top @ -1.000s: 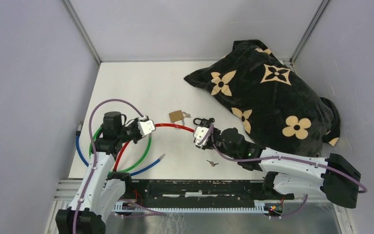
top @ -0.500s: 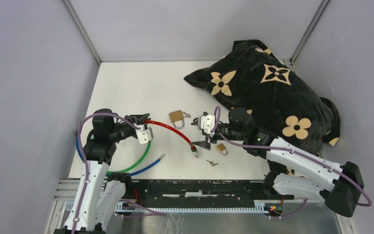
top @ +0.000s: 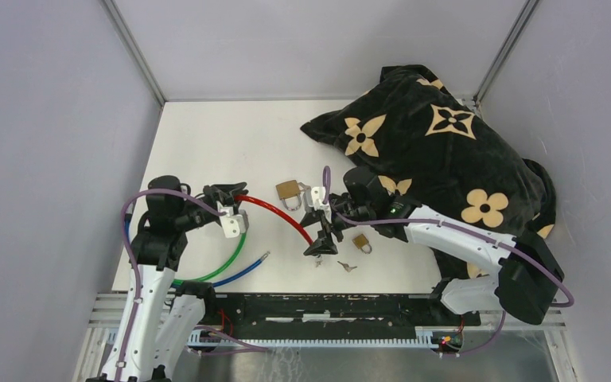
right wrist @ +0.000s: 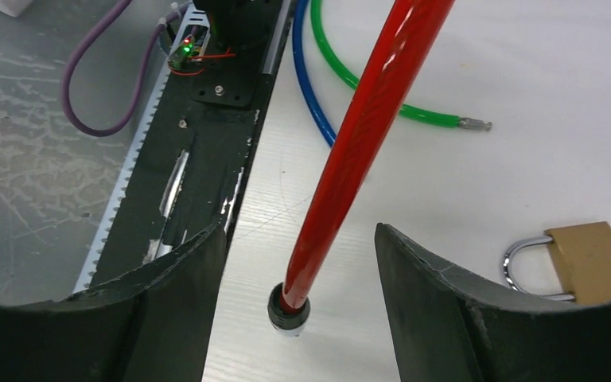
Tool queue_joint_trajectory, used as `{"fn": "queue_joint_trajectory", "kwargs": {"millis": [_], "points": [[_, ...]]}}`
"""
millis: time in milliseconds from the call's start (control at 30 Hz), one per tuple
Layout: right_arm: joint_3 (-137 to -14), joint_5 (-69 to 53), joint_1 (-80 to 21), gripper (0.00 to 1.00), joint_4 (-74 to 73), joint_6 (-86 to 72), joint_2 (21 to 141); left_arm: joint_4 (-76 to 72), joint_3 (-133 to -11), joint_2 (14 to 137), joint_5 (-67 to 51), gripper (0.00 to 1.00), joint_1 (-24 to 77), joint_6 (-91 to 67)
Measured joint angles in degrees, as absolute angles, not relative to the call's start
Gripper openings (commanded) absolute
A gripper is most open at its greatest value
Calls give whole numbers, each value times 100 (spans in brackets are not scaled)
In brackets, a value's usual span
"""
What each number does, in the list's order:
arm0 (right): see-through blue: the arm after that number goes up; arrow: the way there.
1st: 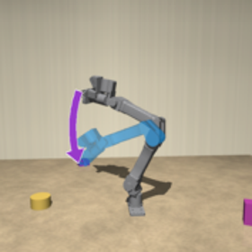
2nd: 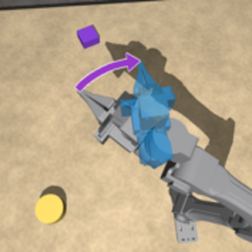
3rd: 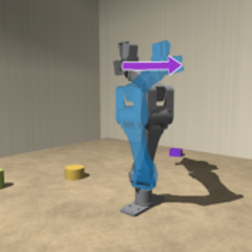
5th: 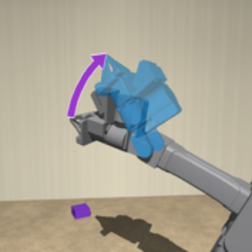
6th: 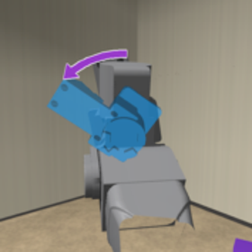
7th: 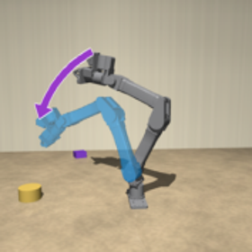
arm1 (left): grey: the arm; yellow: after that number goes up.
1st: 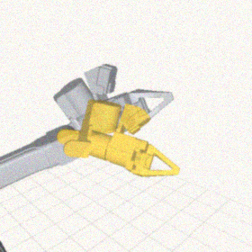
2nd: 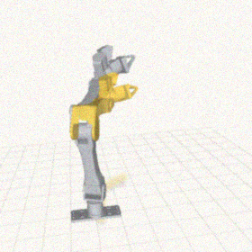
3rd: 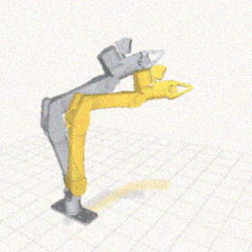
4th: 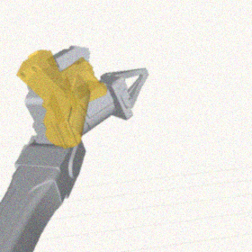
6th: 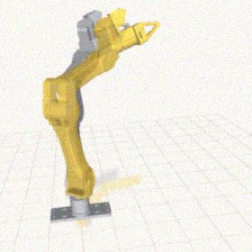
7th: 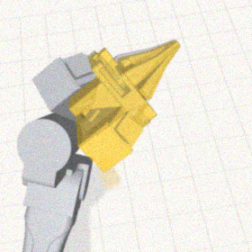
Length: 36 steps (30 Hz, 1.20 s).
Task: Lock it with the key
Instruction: Pick up the lock from the center of the board.
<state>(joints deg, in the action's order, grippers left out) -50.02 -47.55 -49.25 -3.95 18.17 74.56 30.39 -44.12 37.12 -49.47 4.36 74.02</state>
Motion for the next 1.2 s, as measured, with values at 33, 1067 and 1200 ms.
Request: {"fn": "queue_joint_trajectory", "kwargs": {"millis": [33, 1067, 1200], "points": [[-5002, -4816, -4925, 68, -390, 1772, 7518, 3039, -4412, 3710, -4958, 2, 438, 7402], [-4397, 64, -5137, 0, 2971, -926, 6136, -519, -4150, 3548, -5111, 18, 694, -327], [-4388, 292, -5137, 0, 2991, -888, 6298, -497, -3776, 3441, -5052, 28, 760, -534]]}}
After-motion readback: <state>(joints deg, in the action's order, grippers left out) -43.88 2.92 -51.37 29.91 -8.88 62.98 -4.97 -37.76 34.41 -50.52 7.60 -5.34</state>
